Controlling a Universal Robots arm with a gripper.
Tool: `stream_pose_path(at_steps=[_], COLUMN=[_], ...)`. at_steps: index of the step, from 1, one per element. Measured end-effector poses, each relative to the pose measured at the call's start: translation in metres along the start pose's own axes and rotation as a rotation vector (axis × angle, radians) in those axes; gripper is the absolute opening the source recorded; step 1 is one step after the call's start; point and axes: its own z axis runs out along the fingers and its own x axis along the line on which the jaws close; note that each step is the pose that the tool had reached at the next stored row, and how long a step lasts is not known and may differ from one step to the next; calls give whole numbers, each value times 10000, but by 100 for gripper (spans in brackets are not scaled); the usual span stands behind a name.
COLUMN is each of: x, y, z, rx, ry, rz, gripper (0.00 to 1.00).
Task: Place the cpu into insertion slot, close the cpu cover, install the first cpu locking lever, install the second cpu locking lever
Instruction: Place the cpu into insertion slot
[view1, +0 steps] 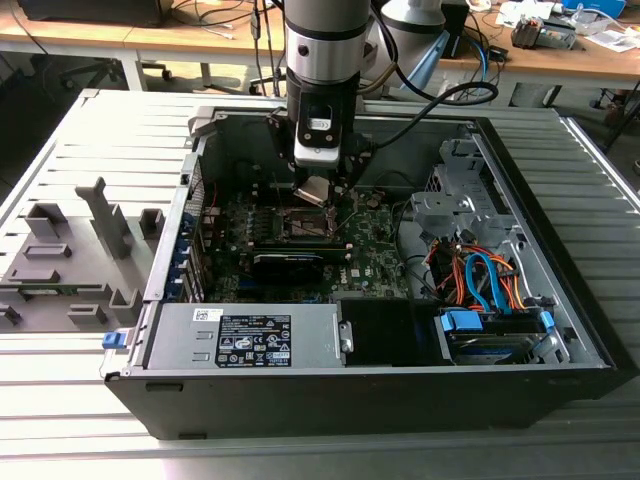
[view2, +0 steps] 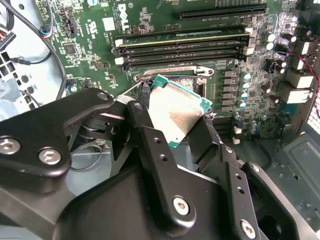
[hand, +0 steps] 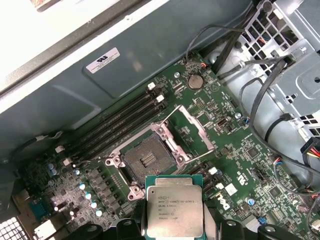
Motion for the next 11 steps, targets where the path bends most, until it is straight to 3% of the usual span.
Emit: stream_pose_path(at_steps=[11], x=[0], y=[0], z=[0], rx=[7], ry=[-17], rz=[188], gripper=[54])
